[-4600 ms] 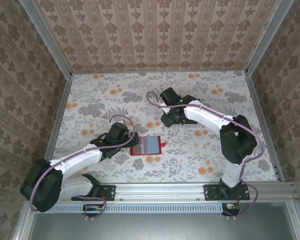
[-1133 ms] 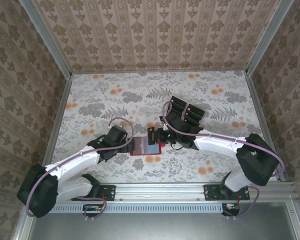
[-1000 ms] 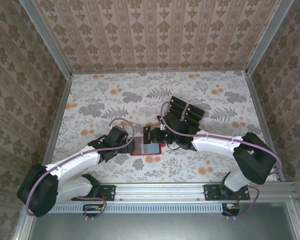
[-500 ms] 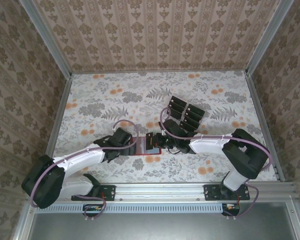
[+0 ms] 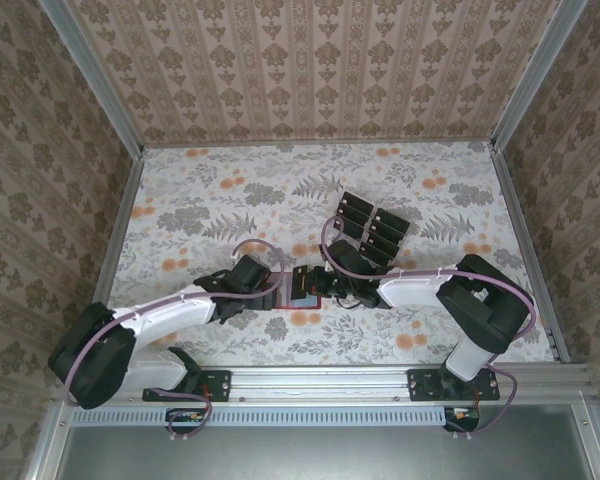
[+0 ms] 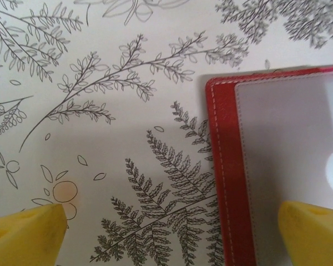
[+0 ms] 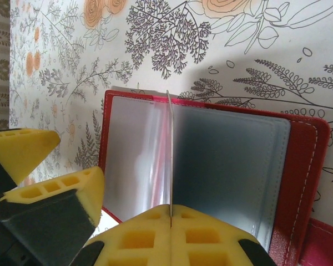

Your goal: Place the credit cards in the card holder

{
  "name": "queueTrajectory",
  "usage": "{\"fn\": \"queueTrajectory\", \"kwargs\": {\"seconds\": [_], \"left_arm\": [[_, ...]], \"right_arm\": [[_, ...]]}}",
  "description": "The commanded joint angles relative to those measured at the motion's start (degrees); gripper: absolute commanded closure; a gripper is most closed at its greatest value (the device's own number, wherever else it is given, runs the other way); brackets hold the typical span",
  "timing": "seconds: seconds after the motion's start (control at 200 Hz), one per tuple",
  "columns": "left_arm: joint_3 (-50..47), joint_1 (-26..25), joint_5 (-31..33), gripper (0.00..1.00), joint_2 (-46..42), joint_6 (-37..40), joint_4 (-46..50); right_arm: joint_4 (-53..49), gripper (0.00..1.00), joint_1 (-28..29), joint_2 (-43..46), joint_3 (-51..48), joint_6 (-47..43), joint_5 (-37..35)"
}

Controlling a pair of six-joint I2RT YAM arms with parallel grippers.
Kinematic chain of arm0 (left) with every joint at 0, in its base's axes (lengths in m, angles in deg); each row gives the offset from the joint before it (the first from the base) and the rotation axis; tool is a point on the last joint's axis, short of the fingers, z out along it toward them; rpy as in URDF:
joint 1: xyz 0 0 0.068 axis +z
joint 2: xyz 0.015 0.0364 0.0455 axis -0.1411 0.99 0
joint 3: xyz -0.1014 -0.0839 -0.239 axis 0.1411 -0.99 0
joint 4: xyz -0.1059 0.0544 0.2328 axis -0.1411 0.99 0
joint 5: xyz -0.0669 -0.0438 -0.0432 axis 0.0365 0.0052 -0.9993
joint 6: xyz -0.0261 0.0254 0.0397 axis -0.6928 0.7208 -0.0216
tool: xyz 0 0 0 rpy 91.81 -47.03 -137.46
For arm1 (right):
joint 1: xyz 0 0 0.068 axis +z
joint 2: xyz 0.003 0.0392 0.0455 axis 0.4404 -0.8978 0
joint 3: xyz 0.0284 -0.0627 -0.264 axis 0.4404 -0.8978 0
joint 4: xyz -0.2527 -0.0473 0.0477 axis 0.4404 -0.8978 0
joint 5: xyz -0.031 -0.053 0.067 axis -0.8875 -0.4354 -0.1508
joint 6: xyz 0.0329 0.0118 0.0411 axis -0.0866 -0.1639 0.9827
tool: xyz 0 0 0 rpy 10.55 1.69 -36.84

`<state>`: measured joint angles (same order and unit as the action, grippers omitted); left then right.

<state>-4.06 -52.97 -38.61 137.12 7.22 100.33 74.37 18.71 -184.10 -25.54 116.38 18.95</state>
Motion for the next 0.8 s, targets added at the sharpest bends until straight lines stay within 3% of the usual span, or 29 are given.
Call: {"fn": "queueTrajectory", "kwargs": {"seconds": [0.0, 0.345, 0.795], "left_arm": [[1.62, -0.58, 2.63, 0.00, 1.91, -1.04, 0.33], [2.27, -2.22, 5.95, 0.00, 5.34, -6.70, 4.05], [-1.25, -3.03, 7.24, 0.00, 1.75, -11.28, 4.84]], "right_arm": [[0.54, 1.00, -0.33, -0.60, -1.31, 0.57, 0.25], [1.62, 1.00, -0.69, 1.68, -2.12, 1.15, 0.58], [10.22, 1.00, -0.23, 3.91, -4.59, 4.55, -0.06]]}}
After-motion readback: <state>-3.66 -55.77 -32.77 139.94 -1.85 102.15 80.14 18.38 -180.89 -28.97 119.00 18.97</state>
